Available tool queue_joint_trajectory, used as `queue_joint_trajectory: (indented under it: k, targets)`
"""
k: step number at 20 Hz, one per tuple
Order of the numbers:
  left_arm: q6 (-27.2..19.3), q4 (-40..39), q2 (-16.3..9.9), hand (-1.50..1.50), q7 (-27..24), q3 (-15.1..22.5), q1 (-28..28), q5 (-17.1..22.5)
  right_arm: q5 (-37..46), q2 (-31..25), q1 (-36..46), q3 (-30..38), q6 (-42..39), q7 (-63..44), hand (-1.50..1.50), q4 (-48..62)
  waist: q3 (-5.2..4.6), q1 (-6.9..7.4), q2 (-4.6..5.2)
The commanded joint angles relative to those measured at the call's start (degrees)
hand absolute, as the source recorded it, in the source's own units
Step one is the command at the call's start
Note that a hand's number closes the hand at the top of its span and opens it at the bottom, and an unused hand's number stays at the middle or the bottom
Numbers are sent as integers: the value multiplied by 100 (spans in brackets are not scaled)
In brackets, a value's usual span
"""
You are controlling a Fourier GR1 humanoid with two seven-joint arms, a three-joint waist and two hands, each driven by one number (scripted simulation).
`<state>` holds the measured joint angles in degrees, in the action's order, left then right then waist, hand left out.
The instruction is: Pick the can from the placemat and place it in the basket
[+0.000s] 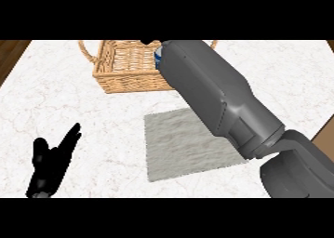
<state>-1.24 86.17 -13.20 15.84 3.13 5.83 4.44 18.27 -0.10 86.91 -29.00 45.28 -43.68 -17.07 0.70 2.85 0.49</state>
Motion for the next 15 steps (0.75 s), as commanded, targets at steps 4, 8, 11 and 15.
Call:
queue_joint_trajectory:
  k: [4, 8, 11, 15]
  targets:
    - [-31, -624, 114, 0, -68, -88, 158, -44, -24, -70, -178, 330, 427, 357, -150, -237, -75, -203, -15]
    - [-121, -491, 188, 0, -45, -40, 294, -125, -102, -173, -120, 618, 762, 184, -150, -361, -73, -244, -41]
    - [92, -562, -54, 0, -16, -396, 210, 156, -24, -582, -446, 633, 783, 160, -150, -641, -71, -404, -87]
    - [246, -448, -77, 0, -171, -452, 584, 284, -7, -922, -696, 664, 524, -148, -150, -1201, -71, -541, -161]
